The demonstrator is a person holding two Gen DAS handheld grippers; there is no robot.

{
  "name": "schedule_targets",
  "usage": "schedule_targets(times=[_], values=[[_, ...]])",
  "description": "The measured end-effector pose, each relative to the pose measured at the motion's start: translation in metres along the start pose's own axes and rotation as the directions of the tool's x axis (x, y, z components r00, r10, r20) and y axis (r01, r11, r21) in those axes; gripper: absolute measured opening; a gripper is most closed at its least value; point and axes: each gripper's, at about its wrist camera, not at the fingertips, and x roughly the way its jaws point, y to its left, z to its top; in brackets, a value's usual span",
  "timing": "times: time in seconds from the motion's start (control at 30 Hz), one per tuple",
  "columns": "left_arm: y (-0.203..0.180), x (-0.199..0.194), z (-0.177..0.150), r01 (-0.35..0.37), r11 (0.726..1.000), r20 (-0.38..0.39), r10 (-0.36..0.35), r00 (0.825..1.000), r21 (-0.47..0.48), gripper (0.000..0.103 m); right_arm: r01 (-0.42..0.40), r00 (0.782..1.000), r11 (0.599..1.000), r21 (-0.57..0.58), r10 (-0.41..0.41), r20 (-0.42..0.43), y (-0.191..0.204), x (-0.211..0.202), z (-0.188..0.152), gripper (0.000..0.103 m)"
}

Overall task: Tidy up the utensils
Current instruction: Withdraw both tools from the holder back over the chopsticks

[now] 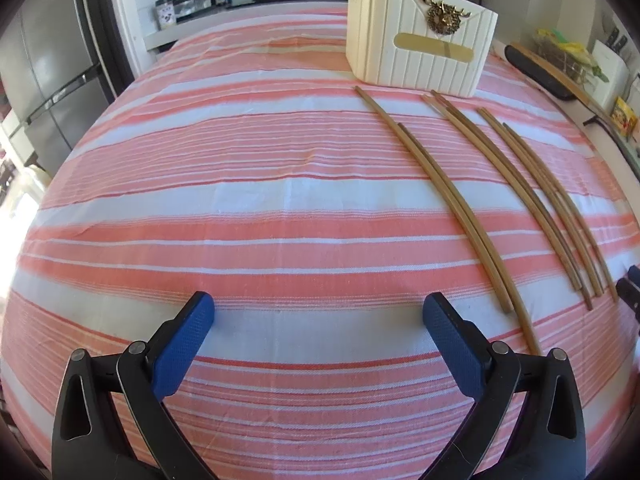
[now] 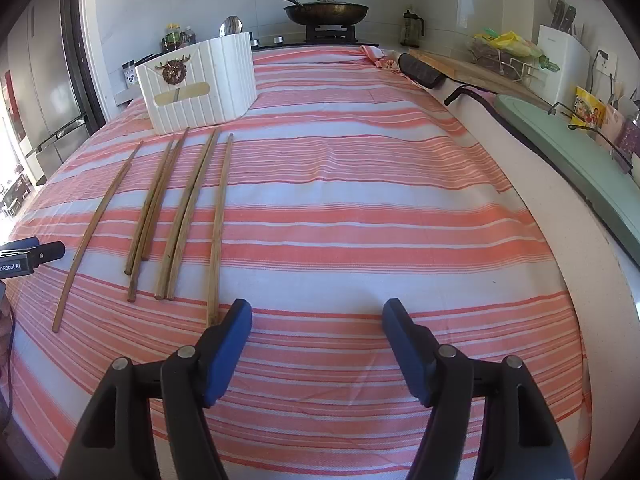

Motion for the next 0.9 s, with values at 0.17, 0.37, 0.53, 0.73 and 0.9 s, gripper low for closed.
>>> schedule_targets(times=[0.17, 0.37, 0.53, 0.73, 0.9], values=[[0.002, 0.002, 0.001, 0.009, 1.000, 0.000, -0.009, 1.000, 0.002, 0.103, 0.000, 1.000, 1.000, 0.000, 0.000, 0.000, 0.000, 0.000, 0.000, 0.070], [0.001, 0.001, 0.001, 0.011, 1.000, 0.002, -0.011, 1.000, 0.004, 0.103, 0.001, 1.000, 1.000, -0.001, -0.001, 0.000, 0.000, 0.000, 0.000, 0.070], [0.001, 0.001, 0.001, 0.011, 1.000, 0.003, -0.011, 1.000, 0.003, 0.103, 0.000, 1.000, 1.000, -0.001, 0.000, 0.000, 0.000, 0.000, 0.000, 0.070], [0.003, -0.001, 0.005, 0.030, 0.999, -0.006, -0.030, 1.000, -0.020, 0.102, -0.001, 1.000, 1.000, 0.000, 0.001, 0.000, 0.000, 0.000, 0.000, 0.070], [0.012, -0.023, 0.027, 0.159, 0.976, 0.042, -0.154, 0.987, -0.148, 0.102, -0.007, 1.000, 1.000, 0.006, 0.007, 0.003, -0.001, -0.001, 0.000, 0.070]])
